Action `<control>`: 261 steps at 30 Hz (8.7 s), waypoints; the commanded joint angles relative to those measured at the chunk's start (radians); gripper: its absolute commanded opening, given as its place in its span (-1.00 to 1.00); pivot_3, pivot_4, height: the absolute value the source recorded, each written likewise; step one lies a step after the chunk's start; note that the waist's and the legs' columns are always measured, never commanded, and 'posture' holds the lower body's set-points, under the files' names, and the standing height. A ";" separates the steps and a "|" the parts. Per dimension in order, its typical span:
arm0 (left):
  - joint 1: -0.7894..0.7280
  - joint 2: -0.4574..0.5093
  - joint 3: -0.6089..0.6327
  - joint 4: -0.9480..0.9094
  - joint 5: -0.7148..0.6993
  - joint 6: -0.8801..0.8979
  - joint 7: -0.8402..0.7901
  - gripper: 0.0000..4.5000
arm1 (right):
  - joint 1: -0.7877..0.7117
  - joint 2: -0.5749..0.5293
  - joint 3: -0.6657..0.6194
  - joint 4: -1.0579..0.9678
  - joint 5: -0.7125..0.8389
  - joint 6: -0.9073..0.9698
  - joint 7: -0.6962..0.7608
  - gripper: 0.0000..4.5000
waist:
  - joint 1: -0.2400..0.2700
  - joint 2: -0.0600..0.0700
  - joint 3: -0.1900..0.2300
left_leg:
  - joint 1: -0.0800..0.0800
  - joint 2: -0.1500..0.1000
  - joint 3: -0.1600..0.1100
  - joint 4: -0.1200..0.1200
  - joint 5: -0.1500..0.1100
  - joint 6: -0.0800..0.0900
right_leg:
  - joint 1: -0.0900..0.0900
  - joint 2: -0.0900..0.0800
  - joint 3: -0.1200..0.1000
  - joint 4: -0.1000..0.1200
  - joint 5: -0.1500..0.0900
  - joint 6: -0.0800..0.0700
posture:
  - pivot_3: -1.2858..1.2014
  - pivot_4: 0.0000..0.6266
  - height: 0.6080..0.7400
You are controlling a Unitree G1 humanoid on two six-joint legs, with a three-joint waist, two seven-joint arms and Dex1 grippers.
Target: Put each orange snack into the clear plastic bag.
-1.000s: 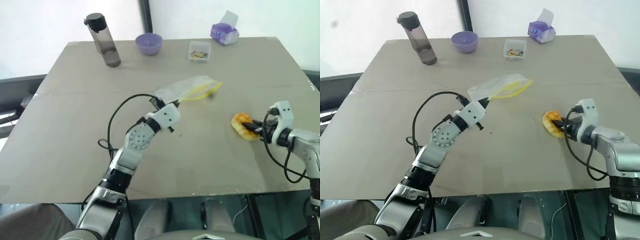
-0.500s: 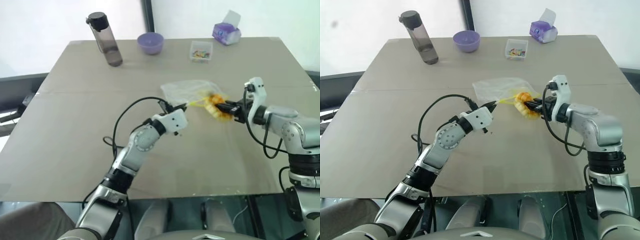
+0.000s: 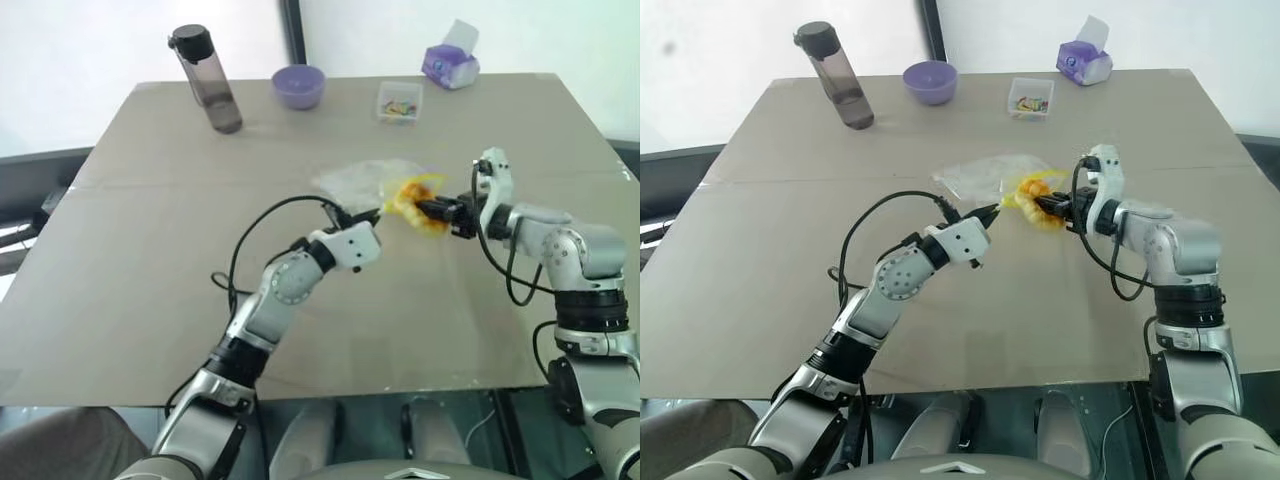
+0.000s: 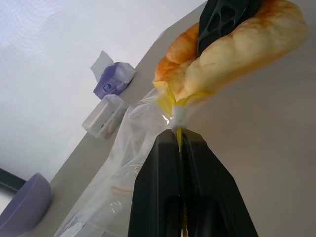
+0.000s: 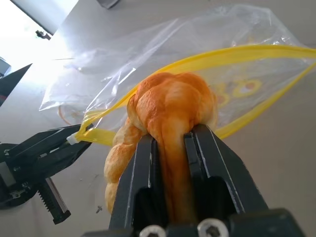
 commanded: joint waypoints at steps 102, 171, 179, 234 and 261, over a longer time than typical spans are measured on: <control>0.071 -0.082 0.074 -0.144 -0.243 0.134 -0.069 -1.00 | -0.398 -0.059 0.418 1.137 -0.909 -1.773 -0.015 -0.46 | -0.030 0.001 0.000 | 0.001 0.001 0.002 -0.001 0.000 0.000 | 0.000 0.001 0.002 0.000 0.000 0.000 | 0.03 -0.52 1.00; -0.006 -0.076 0.088 -0.127 -0.249 0.121 -0.083 -1.00 | -0.415 -0.231 0.364 1.051 -0.872 -1.965 -0.004 -0.97 | -0.029 0.001 0.000 | 0.002 0.001 0.002 0.000 0.000 0.000 | 0.000 0.001 0.003 0.000 0.000 0.000 | 0.03 -0.52 1.00; -0.115 -0.040 0.128 -0.116 -0.297 0.145 -0.134 -1.00 | -0.244 -0.432 0.335 0.610 -0.665 -1.629 0.456 -0.97 | -0.030 0.001 0.000 | 0.001 0.001 0.002 0.000 0.000 0.000 | 0.000 0.001 0.003 0.000 0.000 0.000 | 0.03 -0.52 1.00; -0.195 0.158 0.068 -0.170 -0.137 0.027 -0.286 -1.00 | -0.163 -0.158 0.349 -0.051 -0.575 -1.037 0.430 -0.62 | -0.025 0.001 0.001 | -0.002 0.000 -0.002 0.003 0.000 0.000 | -0.001 0.001 -0.002 0.000 0.000 0.000 | 0.03 -0.52 1.00; -0.181 0.158 0.071 -0.145 -0.131 0.027 -0.276 -1.00 | -0.178 -0.170 0.333 -0.051 -0.573 -1.074 0.463 -0.62 | -0.025 0.001 0.001 | -0.002 0.000 -0.002 0.003 0.000 0.000 | -0.001 0.001 -0.002 0.000 0.000 0.000 | 0.03 -0.52 1.00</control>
